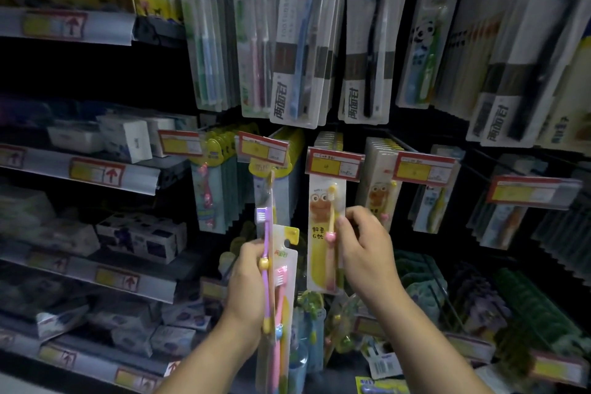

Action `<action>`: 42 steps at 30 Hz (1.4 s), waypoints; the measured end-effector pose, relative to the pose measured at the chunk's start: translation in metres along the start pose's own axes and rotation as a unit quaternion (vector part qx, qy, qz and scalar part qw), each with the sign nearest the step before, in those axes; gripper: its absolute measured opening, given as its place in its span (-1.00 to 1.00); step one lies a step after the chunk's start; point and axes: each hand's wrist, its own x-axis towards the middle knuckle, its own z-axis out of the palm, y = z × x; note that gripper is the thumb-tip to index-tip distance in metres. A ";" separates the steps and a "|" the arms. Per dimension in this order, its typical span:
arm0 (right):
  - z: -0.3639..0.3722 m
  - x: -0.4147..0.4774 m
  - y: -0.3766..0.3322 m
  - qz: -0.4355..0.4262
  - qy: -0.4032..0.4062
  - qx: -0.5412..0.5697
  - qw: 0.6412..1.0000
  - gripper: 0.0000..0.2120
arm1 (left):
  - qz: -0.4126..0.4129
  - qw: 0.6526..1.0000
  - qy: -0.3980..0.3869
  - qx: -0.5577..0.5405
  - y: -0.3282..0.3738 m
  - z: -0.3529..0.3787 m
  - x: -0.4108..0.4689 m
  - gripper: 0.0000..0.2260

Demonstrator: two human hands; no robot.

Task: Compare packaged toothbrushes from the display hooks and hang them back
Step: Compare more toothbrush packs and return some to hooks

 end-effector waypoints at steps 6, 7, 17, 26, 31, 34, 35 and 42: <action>0.003 0.008 0.002 0.069 -0.003 0.024 0.997 -0.80 | -0.011 0.998 -0.027 -0.064 0.004 -0.003 0.004 -0.80; 0.004 0.009 0.002 0.071 -0.001 0.021 0.997 -0.80 | -0.010 0.997 -0.032 -0.063 0.003 -0.004 0.003 -0.80; 0.010 0.000 0.000 0.055 0.008 -0.013 0.998 -0.76 | 0.045 0.997 -0.039 0.054 0.004 -0.005 -0.005 -0.75; 0.010 0.002 0.002 0.022 0.031 -0.036 0.999 -0.77 | 0.041 0.998 -0.051 0.020 0.008 -0.005 -0.008 -0.80; 0.013 0.013 0.007 0.086 -0.009 -0.015 0.996 -0.79 | 0.041 0.998 -0.049 0.018 0.010 -0.004 -0.009 -0.81; 0.018 0.028 0.014 0.113 -0.019 -0.003 0.993 -0.79 | 0.036 0.998 -0.052 0.021 0.009 -0.003 -0.009 -0.80; 0.019 0.033 0.017 0.120 -0.021 -0.005 0.993 -0.79 | 0.031 0.998 -0.054 0.020 0.009 -0.002 -0.008 -0.80; 0.016 0.057 0.023 0.219 -0.051 -0.011 0.974 -0.70 | 0.026 0.996 -0.084 0.020 0.000 0.002 -0.004 -0.80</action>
